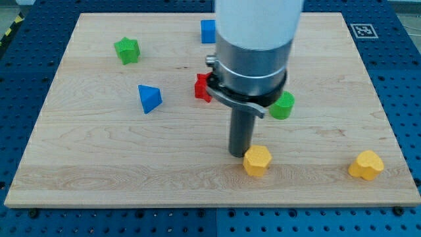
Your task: Slide the yellow hexagon to the left side of the yellow heart
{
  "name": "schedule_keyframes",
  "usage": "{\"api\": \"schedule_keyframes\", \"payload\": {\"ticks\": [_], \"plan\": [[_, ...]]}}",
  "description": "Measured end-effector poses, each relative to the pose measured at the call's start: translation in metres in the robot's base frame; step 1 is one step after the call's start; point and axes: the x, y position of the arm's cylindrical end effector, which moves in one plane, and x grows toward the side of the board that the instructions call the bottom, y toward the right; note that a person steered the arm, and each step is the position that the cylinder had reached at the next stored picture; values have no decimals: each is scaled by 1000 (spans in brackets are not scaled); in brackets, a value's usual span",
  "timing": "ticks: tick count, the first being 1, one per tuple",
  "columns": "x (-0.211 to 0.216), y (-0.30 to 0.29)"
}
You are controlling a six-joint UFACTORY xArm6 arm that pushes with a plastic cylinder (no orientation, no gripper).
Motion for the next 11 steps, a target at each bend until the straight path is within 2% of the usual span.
{"api": "schedule_keyframes", "payload": {"ticks": [2, 3, 4, 5, 6, 8, 9, 11], "plan": [[21, -41], [43, 3], [26, 47], [10, 57], [-29, 57], [-31, 121], [-14, 116], [-16, 89]]}}
